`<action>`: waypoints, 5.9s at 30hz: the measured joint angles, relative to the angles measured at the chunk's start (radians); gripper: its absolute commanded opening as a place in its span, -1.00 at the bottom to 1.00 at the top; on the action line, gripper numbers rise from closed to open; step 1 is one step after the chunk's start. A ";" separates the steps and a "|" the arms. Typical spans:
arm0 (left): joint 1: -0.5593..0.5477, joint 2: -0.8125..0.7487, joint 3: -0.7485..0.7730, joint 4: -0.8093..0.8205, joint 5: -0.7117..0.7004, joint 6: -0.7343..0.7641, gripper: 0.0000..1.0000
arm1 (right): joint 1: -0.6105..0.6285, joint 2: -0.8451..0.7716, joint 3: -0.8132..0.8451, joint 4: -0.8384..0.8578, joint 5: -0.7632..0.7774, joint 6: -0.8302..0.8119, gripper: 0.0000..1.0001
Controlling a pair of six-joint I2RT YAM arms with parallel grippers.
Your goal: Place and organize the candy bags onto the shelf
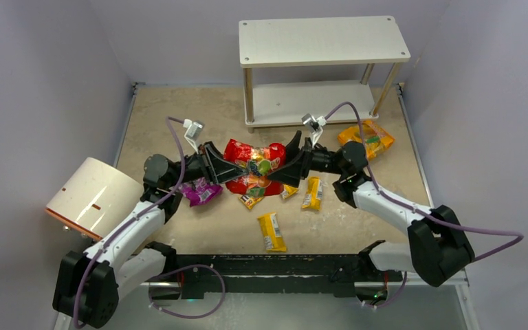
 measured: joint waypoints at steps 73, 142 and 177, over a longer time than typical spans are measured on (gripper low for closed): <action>-0.006 -0.185 0.142 -1.205 -1.078 0.394 0.91 | -0.024 0.862 0.635 -0.208 1.220 0.512 -0.89; -0.006 0.080 -0.035 -1.085 -1.358 0.120 -0.86 | -0.001 -0.416 -0.086 -0.728 0.990 -0.151 0.98; -0.280 -0.050 0.082 -0.844 -0.621 0.663 -1.00 | -0.001 -0.506 -0.235 -0.780 0.644 -0.142 0.98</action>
